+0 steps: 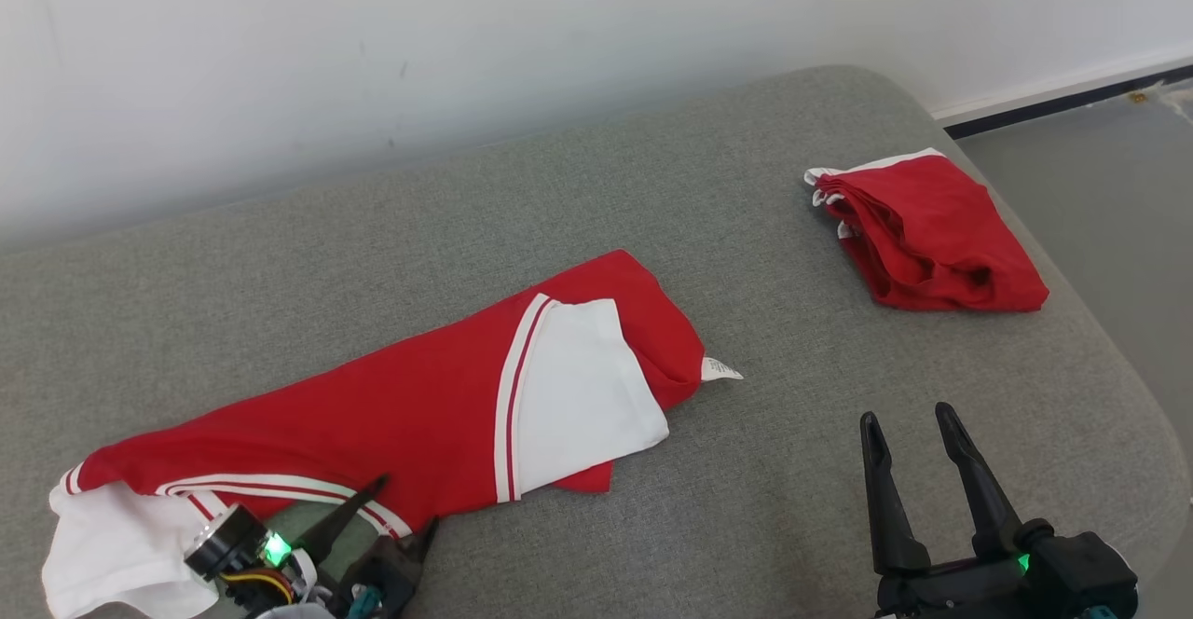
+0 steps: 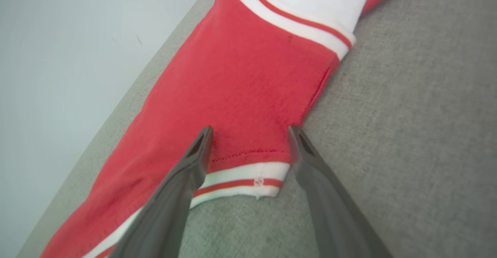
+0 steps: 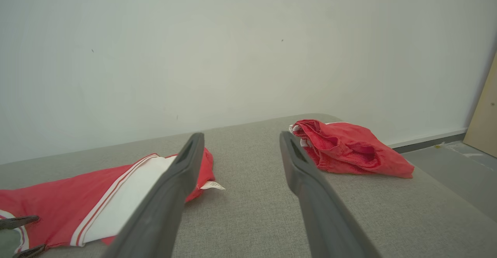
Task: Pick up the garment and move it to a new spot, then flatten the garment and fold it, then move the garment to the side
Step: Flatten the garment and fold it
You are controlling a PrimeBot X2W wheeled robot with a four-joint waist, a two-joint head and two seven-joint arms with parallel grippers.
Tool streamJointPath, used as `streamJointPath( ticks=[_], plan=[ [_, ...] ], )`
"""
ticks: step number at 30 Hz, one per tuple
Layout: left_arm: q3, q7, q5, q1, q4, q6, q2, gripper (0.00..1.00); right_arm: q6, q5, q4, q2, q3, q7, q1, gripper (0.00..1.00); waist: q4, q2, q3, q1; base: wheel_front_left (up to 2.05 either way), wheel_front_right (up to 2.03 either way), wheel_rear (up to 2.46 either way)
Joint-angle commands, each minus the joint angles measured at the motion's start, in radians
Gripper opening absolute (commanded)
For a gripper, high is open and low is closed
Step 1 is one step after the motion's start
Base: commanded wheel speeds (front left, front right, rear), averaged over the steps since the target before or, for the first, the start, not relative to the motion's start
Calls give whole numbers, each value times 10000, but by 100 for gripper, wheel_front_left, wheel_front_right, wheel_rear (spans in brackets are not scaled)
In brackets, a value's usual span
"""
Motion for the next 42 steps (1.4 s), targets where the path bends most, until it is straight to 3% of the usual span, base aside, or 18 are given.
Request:
streamJointPath(
  ticks=[1,6,15,16,17,18,19,20,25,30,35,42],
  plan=[
    [-127,6,-26,415,-60,-139,170,100,-26,-78,-52,-10,-44,-11,60,100,7,0,-21,0,0,0,0],
    [-329,249,-121,888,-558,-319,446,100,-26,-39,-87,12,-90,-11,118,100,33,0,26,0,0,0,0],
    [-336,603,-3,497,-1062,173,460,97,-26,25,-31,44,59,-11,-120,100,-7,0,248,0,0,0,0],
    [-340,659,-11,393,-987,184,424,50,-26,40,-17,44,91,-11,-159,100,-38,0,269,0,0,0,0],
    [-340,659,-11,393,-987,184,424,50,-26,40,-17,44,91,-11,-159,100,-38,0,269,0,0,0,0],
    [-301,660,-56,289,-918,223,395,39,-26,55,-9,44,134,-11,-205,100,-81,0,299,0,0,0,0],
    [-279,642,-97,198,-855,234,366,25,-26,68,-2,43,144,-11,-233,100,-104,0,313,0,0,0,0],
    [-268,632,-122,121,-762,236,365,0,-26,62,4,44,159,-11,-262,100,-143,0,324,0,0,0,0],
    [-116,381,-462,-296,-655,76,301,0,-26,54,30,49,61,-11,-201,100,-265,0,232,0,0,0,0],
    [495,256,-2106,-555,-1583,-501,-376,0,-26,18,98,54,-79,-11,47,100,-187,0,-144,0,0,0,0],
    [541,1169,-3661,-1342,-3173,-719,-429,0,-26,91,153,56,23,-11,187,100,-121,0,-609,0,0,0,0],
    [182,2958,-5951,-2956,-5343,-697,-215,0,-26,240,219,60,98,-11,257,100,-212,0,-1027,0,0,0,0]
  ],
)
